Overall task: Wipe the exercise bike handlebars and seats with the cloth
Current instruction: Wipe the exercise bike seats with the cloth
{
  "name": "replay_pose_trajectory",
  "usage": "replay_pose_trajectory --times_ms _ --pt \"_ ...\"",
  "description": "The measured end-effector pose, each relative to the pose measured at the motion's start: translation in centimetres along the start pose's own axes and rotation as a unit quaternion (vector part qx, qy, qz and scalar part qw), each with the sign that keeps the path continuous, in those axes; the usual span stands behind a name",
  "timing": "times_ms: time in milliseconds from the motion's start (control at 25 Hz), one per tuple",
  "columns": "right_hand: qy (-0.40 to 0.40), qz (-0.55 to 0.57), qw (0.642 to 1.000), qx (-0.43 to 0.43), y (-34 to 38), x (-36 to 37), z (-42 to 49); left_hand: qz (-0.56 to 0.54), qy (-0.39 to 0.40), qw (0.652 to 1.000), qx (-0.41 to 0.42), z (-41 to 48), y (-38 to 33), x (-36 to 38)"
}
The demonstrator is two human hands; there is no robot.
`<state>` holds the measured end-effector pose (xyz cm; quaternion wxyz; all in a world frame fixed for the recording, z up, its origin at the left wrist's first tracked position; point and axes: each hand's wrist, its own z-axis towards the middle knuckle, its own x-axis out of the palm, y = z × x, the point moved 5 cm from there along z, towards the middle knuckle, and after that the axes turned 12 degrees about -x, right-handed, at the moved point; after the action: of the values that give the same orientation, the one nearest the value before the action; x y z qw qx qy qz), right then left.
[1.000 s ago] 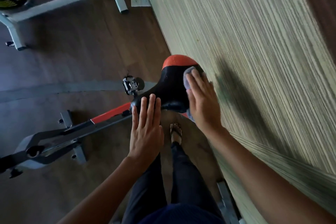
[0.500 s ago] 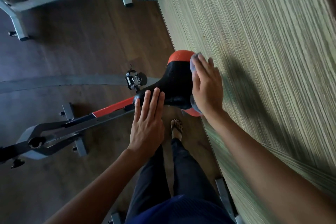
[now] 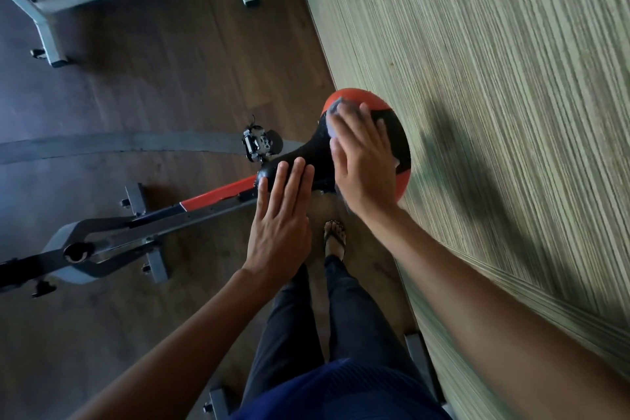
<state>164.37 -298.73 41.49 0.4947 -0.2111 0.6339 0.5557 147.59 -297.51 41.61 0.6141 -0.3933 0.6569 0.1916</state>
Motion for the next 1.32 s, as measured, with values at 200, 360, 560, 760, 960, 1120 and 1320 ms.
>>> replay_pose_trajectory --times_ms 200,360,560,760,960,1120,1320 --pt "0.016 0.197 0.978 0.064 0.9 -0.6 -1.8 -0.203 -0.037 0.973 -0.100 0.4 -2.0 -2.3" --pt "-0.068 0.254 0.955 0.134 -4.1 -3.2 -2.2 -0.204 -0.053 0.974 -0.076 4.7 -7.5 -2.8" --pt "-0.033 0.289 0.946 0.145 -7.2 -2.0 -3.0 -0.086 -0.034 0.990 -0.106 8.8 -10.4 0.5" --pt "0.006 0.222 0.969 0.111 -6.6 -0.8 -2.9 -0.067 -0.066 0.990 -0.109 7.9 -7.5 0.1" --pt "-0.011 0.226 0.968 0.106 -6.5 -0.9 -2.7 -0.020 -0.073 0.990 -0.119 5.6 -3.6 -1.3" --pt "-0.016 0.214 0.971 0.108 -6.3 -0.9 -2.9 -0.023 -0.089 0.985 -0.146 4.7 -1.4 -2.1" --pt "-0.017 0.211 0.971 0.114 -5.9 -0.6 -2.9 -0.050 -0.096 0.974 -0.201 3.3 0.6 -2.6"
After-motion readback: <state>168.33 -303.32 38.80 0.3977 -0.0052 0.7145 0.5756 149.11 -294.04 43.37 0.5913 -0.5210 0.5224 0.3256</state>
